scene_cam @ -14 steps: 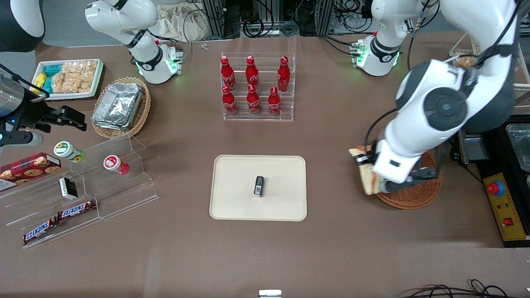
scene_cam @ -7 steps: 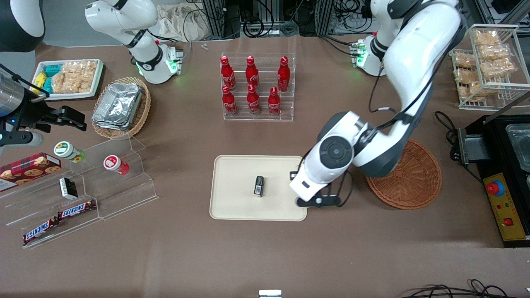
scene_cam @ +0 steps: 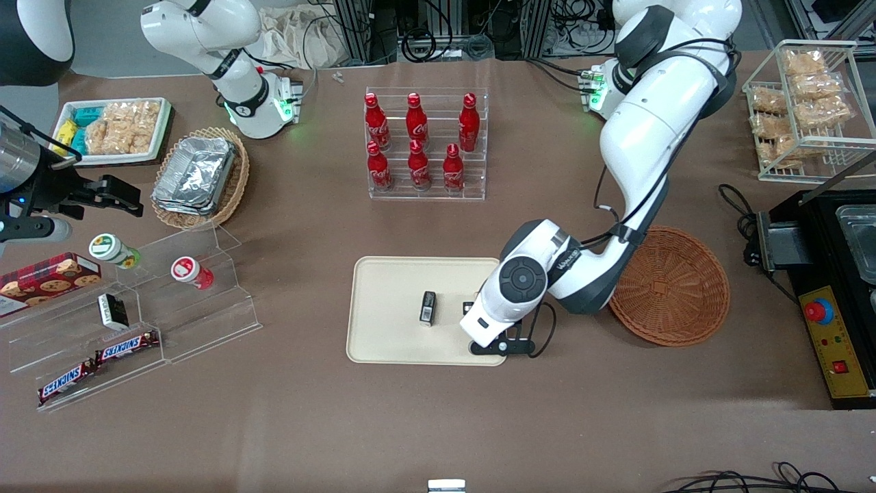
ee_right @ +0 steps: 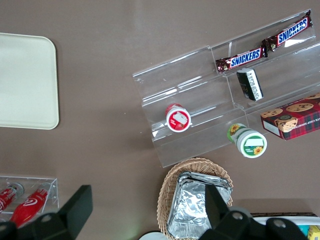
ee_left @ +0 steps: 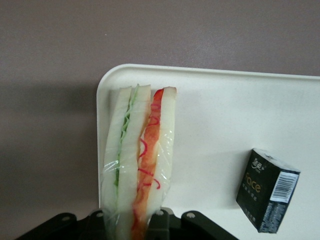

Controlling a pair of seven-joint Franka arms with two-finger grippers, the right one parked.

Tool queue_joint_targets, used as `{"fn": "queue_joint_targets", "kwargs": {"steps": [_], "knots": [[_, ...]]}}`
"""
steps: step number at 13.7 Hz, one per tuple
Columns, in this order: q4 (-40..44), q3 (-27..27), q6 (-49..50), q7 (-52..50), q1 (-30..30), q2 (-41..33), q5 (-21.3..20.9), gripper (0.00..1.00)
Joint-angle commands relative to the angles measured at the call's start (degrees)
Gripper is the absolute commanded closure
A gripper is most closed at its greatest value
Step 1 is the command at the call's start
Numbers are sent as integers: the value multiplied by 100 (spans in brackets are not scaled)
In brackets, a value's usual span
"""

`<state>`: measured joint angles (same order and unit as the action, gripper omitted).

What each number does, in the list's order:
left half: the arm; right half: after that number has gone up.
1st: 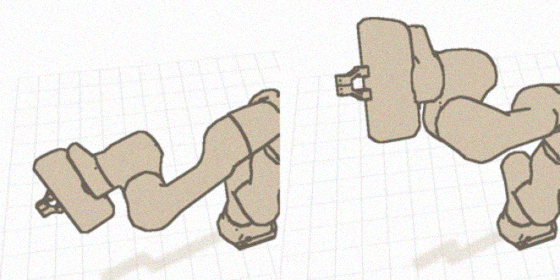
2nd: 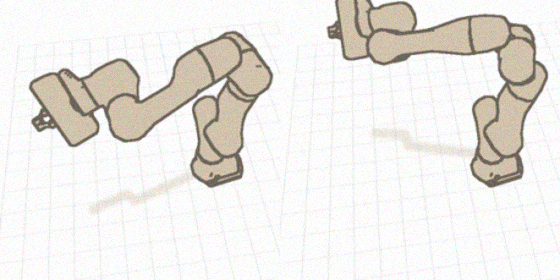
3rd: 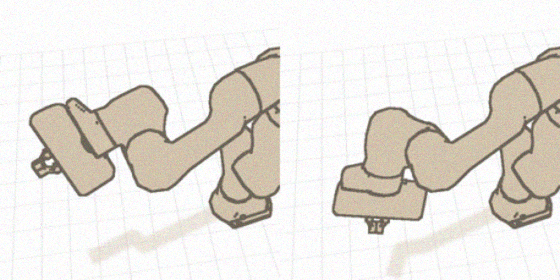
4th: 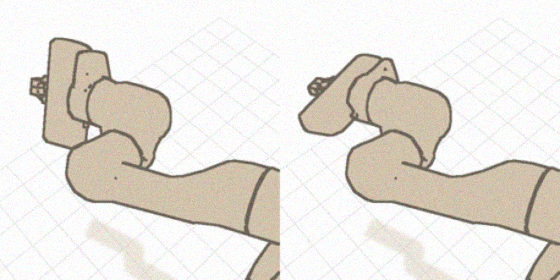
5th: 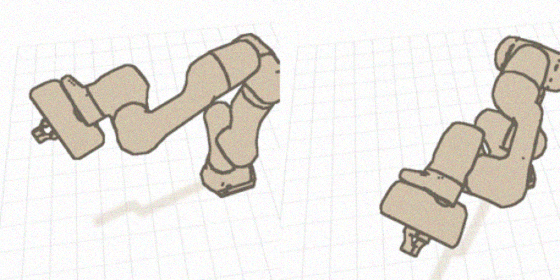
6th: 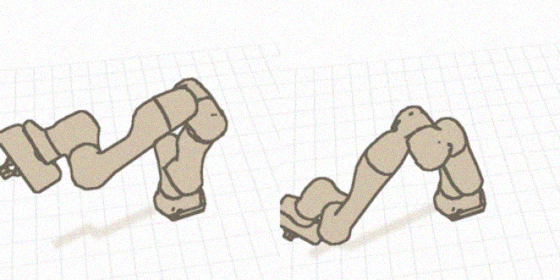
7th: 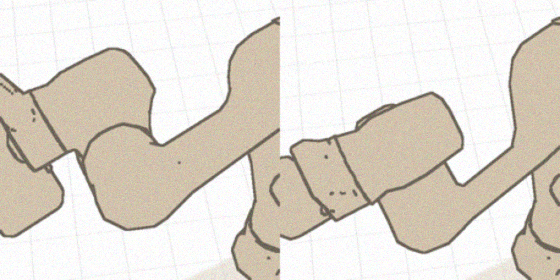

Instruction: Place sandwich from basket to tray

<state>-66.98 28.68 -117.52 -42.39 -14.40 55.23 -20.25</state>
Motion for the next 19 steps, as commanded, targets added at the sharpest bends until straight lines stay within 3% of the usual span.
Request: {"fn": "queue_joint_targets", "kwargs": {"steps": [1,3,4,10,17,19], "knots": [[239,-81,37,-207,-124,76,-41,65],[212,-90,-138,-340,-124,137,-41,10],[195,-90,-270,-367,-133,146,-49,1],[203,-90,-79,-507,-81,-29,-49,1],[168,-64,1668,-367,867,-1382,223,1],[-224,-38,1864,-17,1306,-1829,328,1]]}}
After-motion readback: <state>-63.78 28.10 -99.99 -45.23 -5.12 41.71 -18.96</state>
